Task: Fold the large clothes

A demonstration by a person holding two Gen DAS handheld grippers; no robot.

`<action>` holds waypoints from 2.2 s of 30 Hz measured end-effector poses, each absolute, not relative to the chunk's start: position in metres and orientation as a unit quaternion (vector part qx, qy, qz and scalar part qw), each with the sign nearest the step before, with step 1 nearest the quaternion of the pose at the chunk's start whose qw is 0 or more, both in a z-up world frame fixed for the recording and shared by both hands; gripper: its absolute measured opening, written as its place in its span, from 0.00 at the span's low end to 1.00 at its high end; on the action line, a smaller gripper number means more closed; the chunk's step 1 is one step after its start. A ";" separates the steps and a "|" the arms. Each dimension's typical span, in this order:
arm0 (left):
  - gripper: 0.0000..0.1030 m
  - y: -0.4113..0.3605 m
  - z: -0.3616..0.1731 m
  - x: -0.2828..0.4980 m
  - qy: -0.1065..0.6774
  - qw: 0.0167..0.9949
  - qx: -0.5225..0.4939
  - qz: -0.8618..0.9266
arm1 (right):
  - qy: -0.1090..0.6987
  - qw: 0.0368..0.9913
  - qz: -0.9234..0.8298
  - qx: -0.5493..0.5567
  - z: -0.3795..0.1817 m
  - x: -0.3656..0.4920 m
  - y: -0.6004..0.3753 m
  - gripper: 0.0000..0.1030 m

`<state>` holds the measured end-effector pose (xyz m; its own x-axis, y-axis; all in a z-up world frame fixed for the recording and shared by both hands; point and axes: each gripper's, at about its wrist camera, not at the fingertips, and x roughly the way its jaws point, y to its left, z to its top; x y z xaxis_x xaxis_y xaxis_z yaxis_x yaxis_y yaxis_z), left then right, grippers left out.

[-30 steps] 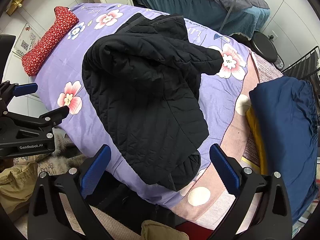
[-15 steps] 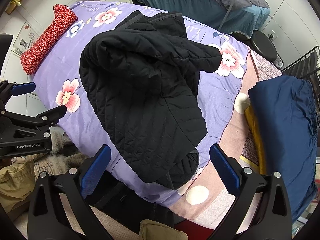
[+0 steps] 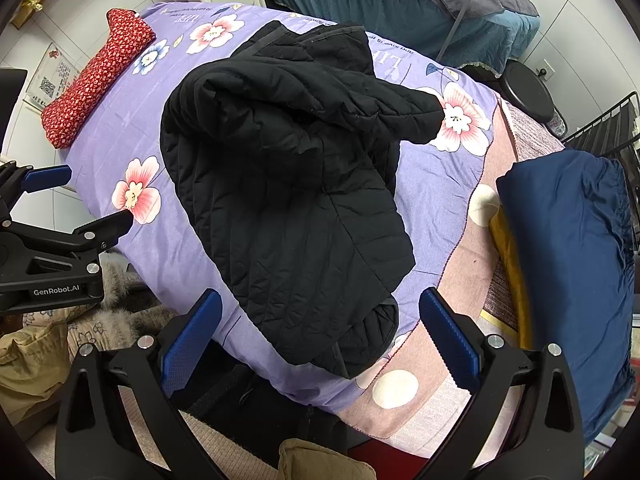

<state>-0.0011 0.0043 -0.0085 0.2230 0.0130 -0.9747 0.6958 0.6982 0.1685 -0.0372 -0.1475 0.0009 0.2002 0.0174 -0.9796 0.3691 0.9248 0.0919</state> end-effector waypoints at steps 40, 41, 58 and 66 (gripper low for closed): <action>0.94 0.003 -0.005 -0.002 0.579 0.717 0.302 -0.243 | 0.629 0.751 -0.123 0.156 -0.001 -0.041 -0.147 0.95; 0.94 0.003 -0.005 -0.002 0.579 0.717 0.302 -0.243 | 0.629 0.751 -0.123 0.156 -0.001 -0.041 -0.147 0.95; 0.94 0.002 -0.006 -0.002 0.579 0.718 0.300 -0.244 | 0.630 0.751 -0.132 0.149 -0.003 -0.042 -0.147 0.95; 0.94 0.008 -0.012 -0.001 0.568 0.736 0.235 -0.284 | 0.590 0.783 -0.108 0.163 -0.006 -0.049 -0.156 0.95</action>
<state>-0.0007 0.0083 -0.0121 0.1928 -0.1514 -0.9695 0.6847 0.7285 0.0224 -0.0486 -0.1556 -0.0065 0.2804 0.0227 -0.9596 0.3624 0.9232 0.1277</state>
